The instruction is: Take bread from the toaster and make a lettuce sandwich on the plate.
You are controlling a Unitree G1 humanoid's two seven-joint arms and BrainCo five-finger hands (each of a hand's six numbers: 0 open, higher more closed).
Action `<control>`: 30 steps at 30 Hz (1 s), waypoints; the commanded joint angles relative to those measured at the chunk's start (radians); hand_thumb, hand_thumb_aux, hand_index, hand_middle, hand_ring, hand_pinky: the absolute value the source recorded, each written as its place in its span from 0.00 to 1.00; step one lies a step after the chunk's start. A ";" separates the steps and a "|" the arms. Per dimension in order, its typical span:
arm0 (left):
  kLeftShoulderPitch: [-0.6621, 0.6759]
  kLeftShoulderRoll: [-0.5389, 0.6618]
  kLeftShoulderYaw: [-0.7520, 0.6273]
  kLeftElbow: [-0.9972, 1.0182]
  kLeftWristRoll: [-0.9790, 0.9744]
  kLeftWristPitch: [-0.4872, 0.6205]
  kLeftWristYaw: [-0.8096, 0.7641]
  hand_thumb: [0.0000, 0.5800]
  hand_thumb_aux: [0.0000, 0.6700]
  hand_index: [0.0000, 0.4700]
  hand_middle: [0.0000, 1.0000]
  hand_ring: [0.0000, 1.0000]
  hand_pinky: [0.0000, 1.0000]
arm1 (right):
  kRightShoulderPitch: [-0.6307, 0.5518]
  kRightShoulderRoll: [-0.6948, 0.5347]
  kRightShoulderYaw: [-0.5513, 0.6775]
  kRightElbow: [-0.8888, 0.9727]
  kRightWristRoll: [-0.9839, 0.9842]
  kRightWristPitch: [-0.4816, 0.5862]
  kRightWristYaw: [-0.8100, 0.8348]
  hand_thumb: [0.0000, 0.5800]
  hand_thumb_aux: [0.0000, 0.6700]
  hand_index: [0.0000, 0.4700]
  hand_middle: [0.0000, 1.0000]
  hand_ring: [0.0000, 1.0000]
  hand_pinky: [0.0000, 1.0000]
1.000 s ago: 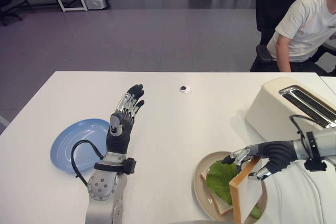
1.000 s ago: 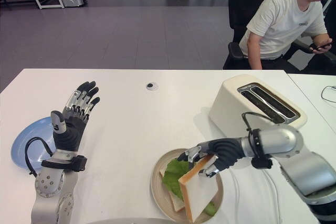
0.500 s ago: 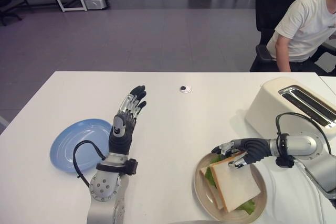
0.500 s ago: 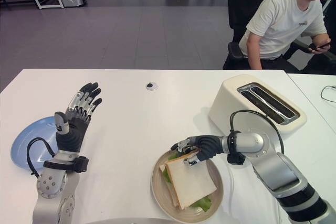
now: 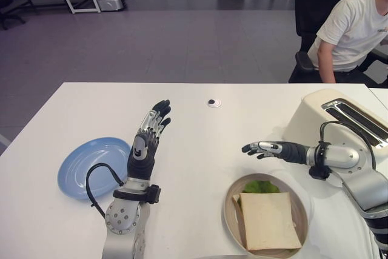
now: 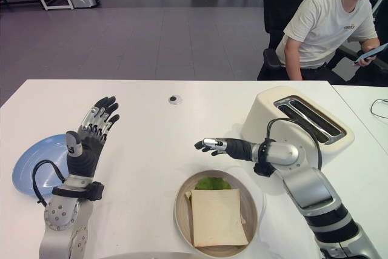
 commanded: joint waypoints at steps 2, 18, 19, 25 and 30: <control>0.018 0.040 -0.038 0.004 -0.001 0.026 -0.058 0.00 0.00 0.00 0.00 0.00 0.00 | 0.036 0.062 -0.287 -0.041 0.273 -0.024 0.029 0.00 0.00 0.00 0.00 0.00 0.00; 0.187 0.620 -0.225 -0.072 -0.079 0.100 -0.729 1.00 1.00 1.00 1.00 1.00 1.00 | 0.877 -0.170 -0.586 0.122 0.232 -0.440 0.713 1.00 1.00 1.00 1.00 1.00 1.00; 0.194 0.645 -0.244 -0.075 -0.063 0.100 -0.751 1.00 1.00 1.00 1.00 1.00 1.00 | 0.898 -0.182 -0.582 0.129 0.226 -0.463 0.716 1.00 1.00 1.00 1.00 1.00 1.00; 0.149 0.654 -0.395 -0.021 0.121 0.098 -0.758 1.00 1.00 1.00 1.00 1.00 1.00 | 0.978 -0.240 -0.455 0.140 0.141 -0.582 0.675 1.00 1.00 1.00 1.00 1.00 1.00; 0.071 0.580 -0.490 0.094 0.287 0.098 -0.686 1.00 1.00 1.00 1.00 1.00 1.00 | 0.892 -0.212 -0.300 0.157 -0.038 -0.709 0.516 1.00 1.00 1.00 1.00 1.00 1.00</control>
